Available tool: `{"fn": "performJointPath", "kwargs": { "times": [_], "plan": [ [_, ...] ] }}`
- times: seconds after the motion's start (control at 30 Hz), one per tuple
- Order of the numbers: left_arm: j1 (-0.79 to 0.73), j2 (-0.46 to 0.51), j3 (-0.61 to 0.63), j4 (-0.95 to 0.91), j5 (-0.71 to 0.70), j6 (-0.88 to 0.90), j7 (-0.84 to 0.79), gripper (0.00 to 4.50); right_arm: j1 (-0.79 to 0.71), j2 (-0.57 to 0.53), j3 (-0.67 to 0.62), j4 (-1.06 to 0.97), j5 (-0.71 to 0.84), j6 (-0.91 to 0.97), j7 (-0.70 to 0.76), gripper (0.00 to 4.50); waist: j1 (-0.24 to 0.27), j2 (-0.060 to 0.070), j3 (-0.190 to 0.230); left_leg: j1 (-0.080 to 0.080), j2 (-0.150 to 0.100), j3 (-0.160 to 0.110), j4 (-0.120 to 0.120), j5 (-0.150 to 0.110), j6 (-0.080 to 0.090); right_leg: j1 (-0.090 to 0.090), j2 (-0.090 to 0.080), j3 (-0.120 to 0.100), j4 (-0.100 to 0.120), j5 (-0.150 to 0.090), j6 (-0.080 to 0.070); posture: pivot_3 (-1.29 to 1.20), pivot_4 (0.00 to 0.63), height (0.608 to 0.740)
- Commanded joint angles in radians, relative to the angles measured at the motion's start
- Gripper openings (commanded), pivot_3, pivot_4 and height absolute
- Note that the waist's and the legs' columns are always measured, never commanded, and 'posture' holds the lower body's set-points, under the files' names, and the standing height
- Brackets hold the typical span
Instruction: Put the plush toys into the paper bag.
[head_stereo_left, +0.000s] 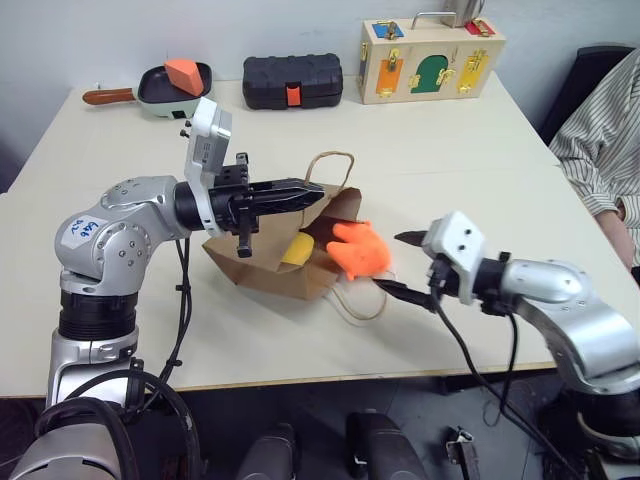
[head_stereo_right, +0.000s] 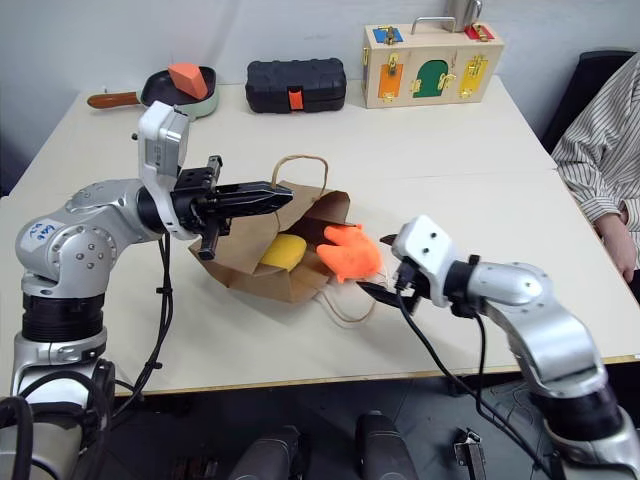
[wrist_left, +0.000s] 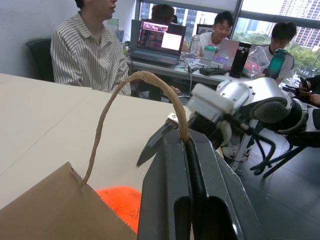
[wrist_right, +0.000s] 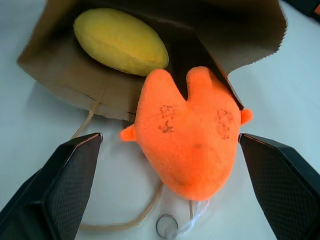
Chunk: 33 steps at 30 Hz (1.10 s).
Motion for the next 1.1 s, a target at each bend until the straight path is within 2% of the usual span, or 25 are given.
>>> {"fn": "performJointPath", "kwargs": {
  "times": [0.03, 0.13, 0.2, 0.3, 0.47, 0.63, 0.73, 0.87, 1.1],
  "plan": [
    [-0.02, 0.004, 0.018, -0.005, 0.001, -0.021, -0.007, 0.0, -0.079, 0.064, 0.067, 0.135, -0.057, -0.035, -0.029, 4.46, 0.0, 0.0, 0.0, 0.0, 0.0, 0.0, 0.0, 0.0, 0.0, 0.0, 0.0, 0.0, 0.0, 0.0, 0.0, 0.0, 0.15, 0.74],
    [-0.026, 0.004, 0.017, -0.005, 0.001, -0.02, -0.006, 0.0, -0.127, 0.105, 0.114, 0.263, -0.113, -0.086, -0.034, 4.46, 0.001, 0.0, 0.0, 0.0, 0.0, 0.0, 0.0, 0.0, 0.0, 0.0, 0.0, -0.001, 0.001, 0.0, 0.0, 0.0, 0.15, 0.74],
    [-0.028, 0.008, 0.02, -0.005, 0.0, -0.02, -0.006, 0.0, -0.139, 0.108, 0.123, 0.306, -0.139, -0.129, -0.026, 4.07, 0.003, 0.0, 0.0, 0.0, 0.0, -0.001, 0.0, 0.0, 0.0, 0.0, 0.0, -0.001, 0.001, 0.0, 0.0, 0.0, 0.15, 0.74],
    [-0.028, 0.016, 0.025, -0.003, 0.0, -0.02, -0.008, 0.0, -0.137, 0.103, 0.111, 0.306, -0.139, -0.156, -0.008, 3.2, 0.0, 0.0, 0.0, 0.0, 0.0, -0.001, 0.0, 0.0, 0.0, 0.0, -0.001, -0.002, 0.001, 0.0, 0.0, 0.0, 0.15, 0.74],
    [-0.025, 0.02, 0.027, 0.0, 0.003, -0.025, -0.008, 0.0, -0.105, 0.072, 0.076, 0.225, -0.118, -0.149, 0.015, 1.48, -0.002, 0.0, 0.0, 0.0, 0.0, -0.001, 0.0, 0.0, 0.0, 0.0, 0.0, -0.002, 0.002, 0.0, 0.0, 0.0, 0.15, 0.74],
    [-0.027, 0.019, 0.026, 0.004, 0.004, -0.029, -0.008, 0.0, -0.102, 0.033, -0.001, 0.076, -0.017, -0.076, 0.064, 0.01, 0.0, 0.0, 0.0, -0.001, 0.0, -0.001, 0.0, 0.0, 0.0, 0.0, 0.0, -0.002, 0.002, 0.0, 0.0, 0.0, 0.15, 0.74],
    [-0.031, 0.019, 0.025, 0.008, 0.004, -0.03, -0.01, 0.0, -0.126, 0.052, -0.01, 0.031, 0.03, -0.02, 0.064, 0.01, -0.002, 0.0, 0.0, -0.001, 0.0, -0.001, 0.0, 0.0, 0.0, 0.0, 0.0, -0.002, 0.001, 0.0, 0.0, 0.0, 0.15, 0.74],
    [-0.037, 0.014, 0.02, 0.006, 0.002, -0.027, -0.009, 0.0, -0.18, 0.121, 0.055, 0.021, 0.032, -0.001, 0.047, 0.01, -0.007, 0.0, 0.0, -0.001, 0.0, -0.001, 0.0, 0.0, 0.0, 0.0, 0.0, -0.002, 0.001, 0.0, 0.0, 0.0, 0.15, 0.74],
    [-0.047, 0.014, 0.017, -0.002, -0.009, -0.013, -0.011, 0.0, -0.324, 0.268, 0.232, 0.23, -0.113, -0.124, 0.019, 0.01, -0.022, 0.0, 0.0, -0.001, 0.0, -0.001, 0.0, 0.0, 0.0, 0.0, 0.0, -0.002, 0.003, 0.0, 0.0, 0.0, 0.15, 0.74]
  ]
}}
